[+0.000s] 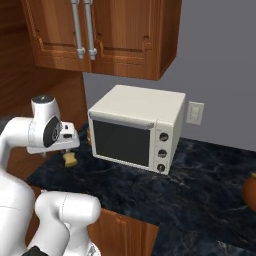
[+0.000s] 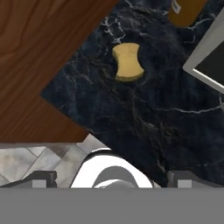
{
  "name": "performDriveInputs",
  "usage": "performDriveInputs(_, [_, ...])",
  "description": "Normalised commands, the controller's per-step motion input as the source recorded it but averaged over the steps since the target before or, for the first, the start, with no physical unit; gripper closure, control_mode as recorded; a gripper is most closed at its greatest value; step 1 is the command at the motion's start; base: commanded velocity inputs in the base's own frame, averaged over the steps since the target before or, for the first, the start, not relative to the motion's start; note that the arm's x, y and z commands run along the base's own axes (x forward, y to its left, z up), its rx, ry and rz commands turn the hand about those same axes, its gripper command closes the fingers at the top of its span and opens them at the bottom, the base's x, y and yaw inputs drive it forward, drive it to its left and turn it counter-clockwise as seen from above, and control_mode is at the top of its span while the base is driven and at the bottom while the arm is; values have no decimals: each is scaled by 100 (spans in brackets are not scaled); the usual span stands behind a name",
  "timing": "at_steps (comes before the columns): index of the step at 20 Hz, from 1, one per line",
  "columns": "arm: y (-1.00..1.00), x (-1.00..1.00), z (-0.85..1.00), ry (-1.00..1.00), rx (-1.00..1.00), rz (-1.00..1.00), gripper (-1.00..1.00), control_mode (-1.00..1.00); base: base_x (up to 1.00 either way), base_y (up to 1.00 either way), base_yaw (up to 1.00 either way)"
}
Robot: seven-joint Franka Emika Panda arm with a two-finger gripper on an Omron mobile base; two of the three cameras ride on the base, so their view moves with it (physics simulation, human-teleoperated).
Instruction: Place the sponge inside the microwave to prepare for sanitizing.
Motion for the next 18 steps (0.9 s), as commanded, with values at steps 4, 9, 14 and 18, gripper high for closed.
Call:
performDriveInputs(4, [24, 36, -14, -2, -3, 0, -100, -100, 0, 0, 0])
performDriveInputs(9, [28, 35, -10, 0, -1, 0, -100, -100, 0, 0, 0])
performDriveInputs(14, [10, 46, -20, 1, 0, 0, -100, -100, 0, 0, 0])
performDriveInputs(18, [5, 40, -31, 0, 0, 0, -100, -100, 0, 0, 0])
